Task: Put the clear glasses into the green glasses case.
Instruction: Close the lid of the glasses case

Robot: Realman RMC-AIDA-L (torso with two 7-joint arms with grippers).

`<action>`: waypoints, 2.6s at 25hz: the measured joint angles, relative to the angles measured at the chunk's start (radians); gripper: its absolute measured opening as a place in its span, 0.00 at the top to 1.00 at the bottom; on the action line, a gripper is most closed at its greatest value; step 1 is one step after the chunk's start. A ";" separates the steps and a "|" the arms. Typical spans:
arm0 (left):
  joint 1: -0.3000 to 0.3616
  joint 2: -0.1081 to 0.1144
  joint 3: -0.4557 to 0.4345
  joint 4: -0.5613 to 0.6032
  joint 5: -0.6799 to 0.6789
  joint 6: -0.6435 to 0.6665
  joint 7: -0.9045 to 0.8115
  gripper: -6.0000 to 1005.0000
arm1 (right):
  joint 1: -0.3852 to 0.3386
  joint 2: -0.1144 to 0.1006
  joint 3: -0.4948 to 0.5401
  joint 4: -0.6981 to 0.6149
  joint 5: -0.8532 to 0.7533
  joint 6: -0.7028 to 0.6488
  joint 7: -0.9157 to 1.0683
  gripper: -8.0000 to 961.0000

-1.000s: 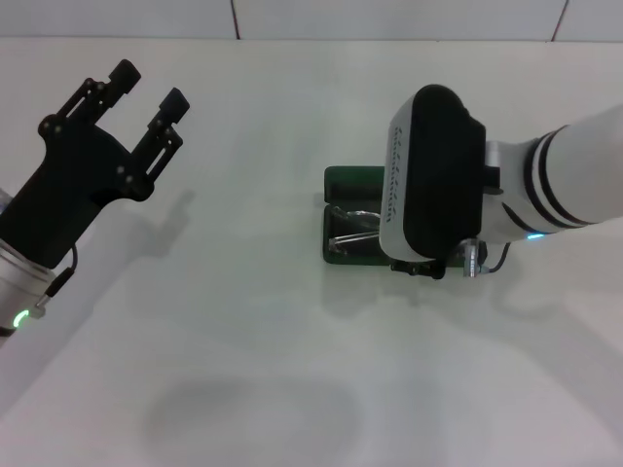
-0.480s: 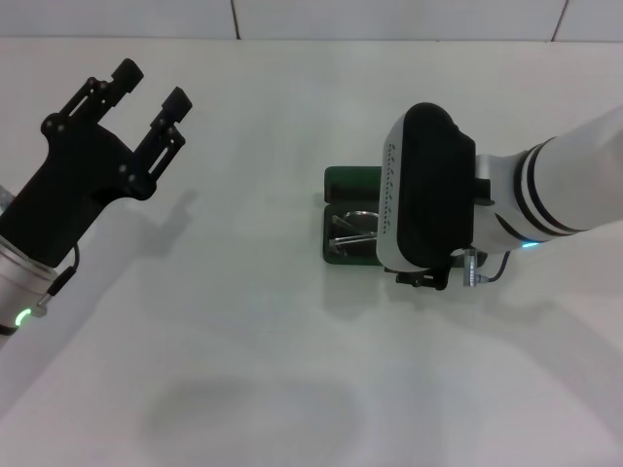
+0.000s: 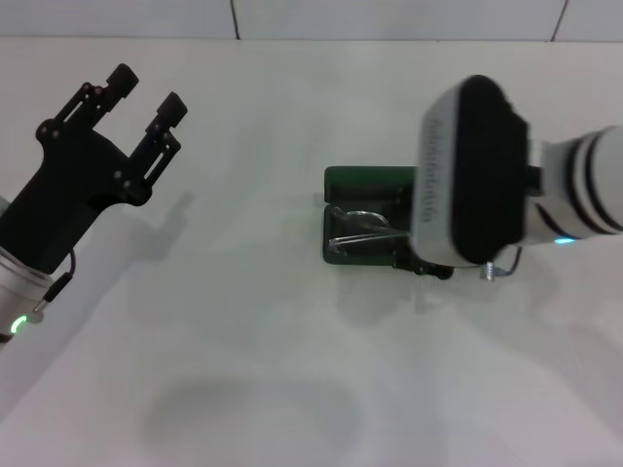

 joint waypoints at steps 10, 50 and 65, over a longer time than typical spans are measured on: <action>0.020 0.001 0.000 0.000 0.000 0.053 -0.020 0.40 | -0.091 -0.005 0.387 0.245 0.632 -0.136 -0.527 0.48; -0.542 -0.011 0.008 0.103 0.730 -0.729 -0.869 0.11 | -0.010 -0.008 0.727 1.042 0.769 -0.519 -1.337 0.34; -0.569 -0.021 0.199 0.105 0.693 -0.836 -0.980 0.11 | 0.019 -0.002 0.691 1.062 0.776 -0.477 -1.338 0.34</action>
